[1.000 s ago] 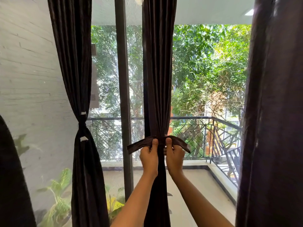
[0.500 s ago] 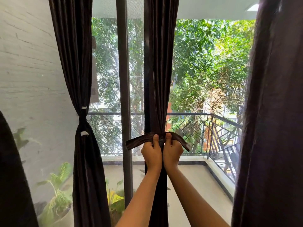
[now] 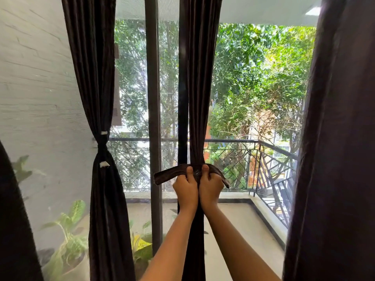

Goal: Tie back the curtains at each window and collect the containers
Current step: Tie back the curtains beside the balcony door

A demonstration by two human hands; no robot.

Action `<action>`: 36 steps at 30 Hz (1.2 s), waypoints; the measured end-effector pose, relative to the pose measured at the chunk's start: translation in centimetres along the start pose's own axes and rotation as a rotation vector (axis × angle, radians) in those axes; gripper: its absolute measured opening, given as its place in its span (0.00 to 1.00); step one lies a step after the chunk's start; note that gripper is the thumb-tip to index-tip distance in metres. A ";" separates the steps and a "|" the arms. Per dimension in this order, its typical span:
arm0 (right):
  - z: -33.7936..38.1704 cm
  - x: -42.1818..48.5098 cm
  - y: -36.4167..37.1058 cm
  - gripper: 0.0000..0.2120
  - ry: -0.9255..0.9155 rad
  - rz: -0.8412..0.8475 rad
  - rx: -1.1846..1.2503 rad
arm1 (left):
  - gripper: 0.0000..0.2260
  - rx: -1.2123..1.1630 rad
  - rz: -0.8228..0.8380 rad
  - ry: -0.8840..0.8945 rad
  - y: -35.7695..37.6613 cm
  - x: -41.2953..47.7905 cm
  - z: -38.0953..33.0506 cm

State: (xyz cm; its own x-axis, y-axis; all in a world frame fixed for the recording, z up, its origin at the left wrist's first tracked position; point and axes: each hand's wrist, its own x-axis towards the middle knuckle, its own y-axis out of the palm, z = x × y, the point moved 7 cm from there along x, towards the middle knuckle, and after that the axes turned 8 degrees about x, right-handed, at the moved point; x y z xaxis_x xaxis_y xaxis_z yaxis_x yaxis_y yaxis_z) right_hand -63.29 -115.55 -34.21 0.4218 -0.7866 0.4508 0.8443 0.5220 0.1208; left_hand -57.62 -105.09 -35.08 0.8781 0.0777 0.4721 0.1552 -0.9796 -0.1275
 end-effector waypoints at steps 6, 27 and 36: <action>0.0 0.0 -0.6 0.22 0.037 0.016 -0.025 | 0.19 0.015 0.075 0.016 0.6 -0.1 -0.6; 1.0 -1.3 -0.2 0.19 -0.039 -0.078 -0.144 | 0.23 0.038 0.141 0.026 -0.7 0.0 -0.5; 0.6 -2.8 -0.1 0.22 -0.054 -0.040 -0.068 | 0.22 0.041 0.042 -0.008 -1.8 -0.5 0.3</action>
State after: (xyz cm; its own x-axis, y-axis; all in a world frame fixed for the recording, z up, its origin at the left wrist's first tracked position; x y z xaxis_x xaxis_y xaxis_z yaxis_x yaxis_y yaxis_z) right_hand -64.76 -113.19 -34.99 0.3701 -0.7865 0.4944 0.8816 0.4651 0.0799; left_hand -58.23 -103.34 -35.40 0.8880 0.0382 0.4583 0.1363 -0.9736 -0.1828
